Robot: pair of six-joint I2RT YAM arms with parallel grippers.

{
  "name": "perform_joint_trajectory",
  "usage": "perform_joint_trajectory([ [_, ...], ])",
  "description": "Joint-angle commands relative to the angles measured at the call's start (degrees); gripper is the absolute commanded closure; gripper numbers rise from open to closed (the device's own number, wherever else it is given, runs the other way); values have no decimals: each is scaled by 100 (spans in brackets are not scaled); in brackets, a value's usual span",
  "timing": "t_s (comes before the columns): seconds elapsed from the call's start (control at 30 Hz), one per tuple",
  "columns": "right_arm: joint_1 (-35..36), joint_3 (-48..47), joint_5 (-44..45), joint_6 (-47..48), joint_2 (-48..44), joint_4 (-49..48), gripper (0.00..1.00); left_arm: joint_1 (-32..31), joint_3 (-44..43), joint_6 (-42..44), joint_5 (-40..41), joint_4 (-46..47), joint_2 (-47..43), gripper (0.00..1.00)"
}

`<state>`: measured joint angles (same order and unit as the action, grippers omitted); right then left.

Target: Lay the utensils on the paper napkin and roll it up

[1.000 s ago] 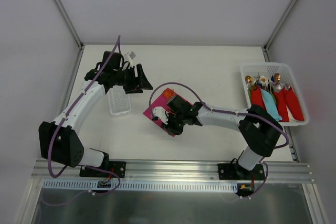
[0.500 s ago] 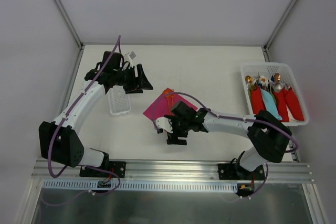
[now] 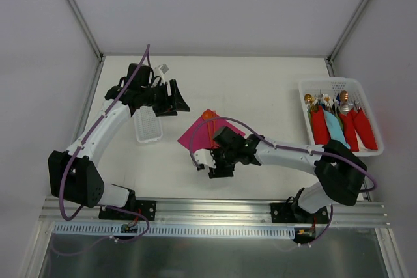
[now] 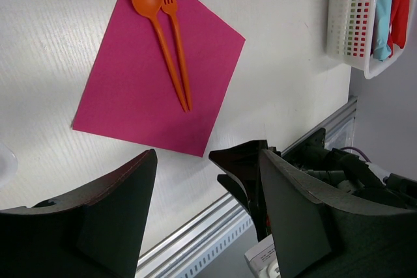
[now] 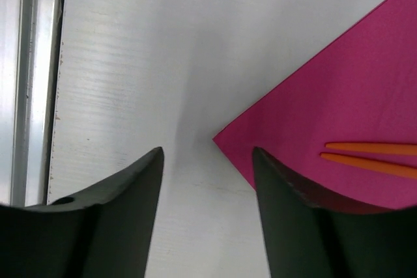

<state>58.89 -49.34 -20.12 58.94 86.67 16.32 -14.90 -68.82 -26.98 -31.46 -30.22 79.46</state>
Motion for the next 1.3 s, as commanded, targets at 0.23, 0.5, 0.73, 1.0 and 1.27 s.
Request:
perform_joint_trajectory([
  [0.23,26,-5,-19,276,332,-278,53,39,88,62,-35,86,-308,34],
  [0.5,8,65,122,285,596,-585,57,39,158,70,-9,86,-335,34],
  [0.73,8,56,166,259,790,-630,78,66,97,79,-27,86,-282,34],
  [1.0,17,109,167,180,694,-481,100,110,96,114,-70,86,-212,34],
  [1.27,-9,-356,-53,118,394,143,100,118,237,158,-79,86,-352,33],
])
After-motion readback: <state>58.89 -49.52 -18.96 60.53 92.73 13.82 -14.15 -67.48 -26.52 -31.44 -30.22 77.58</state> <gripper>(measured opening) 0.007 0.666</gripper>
